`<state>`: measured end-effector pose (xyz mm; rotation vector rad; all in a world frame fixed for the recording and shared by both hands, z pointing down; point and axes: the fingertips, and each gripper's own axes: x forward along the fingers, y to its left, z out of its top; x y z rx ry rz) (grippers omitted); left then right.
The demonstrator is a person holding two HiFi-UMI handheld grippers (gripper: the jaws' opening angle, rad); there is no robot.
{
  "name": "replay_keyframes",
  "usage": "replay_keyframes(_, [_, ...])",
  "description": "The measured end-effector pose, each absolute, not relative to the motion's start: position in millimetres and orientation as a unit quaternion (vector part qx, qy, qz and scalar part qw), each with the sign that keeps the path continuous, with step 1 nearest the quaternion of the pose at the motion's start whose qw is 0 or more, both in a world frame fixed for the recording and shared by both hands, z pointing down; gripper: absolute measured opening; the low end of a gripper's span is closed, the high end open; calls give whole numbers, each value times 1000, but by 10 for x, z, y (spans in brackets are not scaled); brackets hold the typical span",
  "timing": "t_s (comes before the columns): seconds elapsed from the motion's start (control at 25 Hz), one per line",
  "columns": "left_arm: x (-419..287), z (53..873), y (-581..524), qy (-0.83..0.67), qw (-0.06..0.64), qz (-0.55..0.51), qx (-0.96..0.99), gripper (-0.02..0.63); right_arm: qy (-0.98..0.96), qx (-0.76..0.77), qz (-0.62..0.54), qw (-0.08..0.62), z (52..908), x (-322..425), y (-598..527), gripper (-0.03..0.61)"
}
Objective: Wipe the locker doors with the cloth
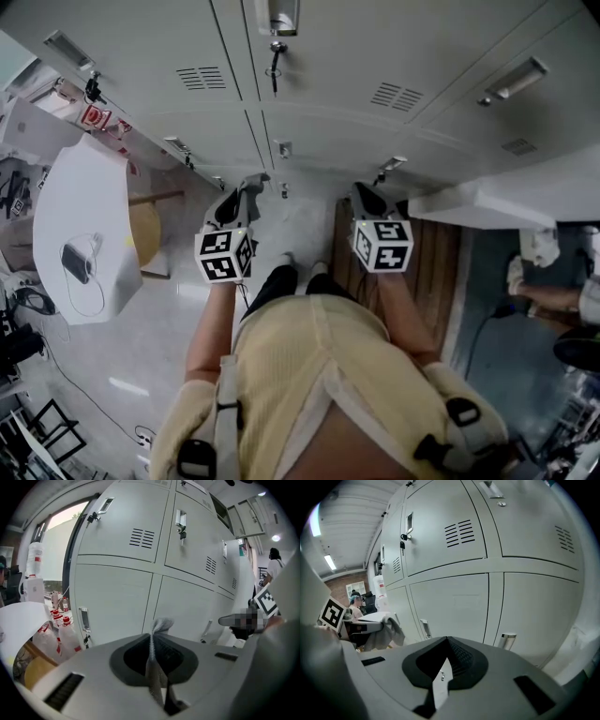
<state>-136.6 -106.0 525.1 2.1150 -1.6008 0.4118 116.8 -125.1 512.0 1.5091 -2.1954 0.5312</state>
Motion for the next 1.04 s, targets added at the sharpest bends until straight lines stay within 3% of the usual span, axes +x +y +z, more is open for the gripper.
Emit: replay_keyframes(1.04, [-1280, 5231, -1059, -573, 236, 151, 770, 18, -802, 523, 215, 191, 5097, 1034, -1239, 3])
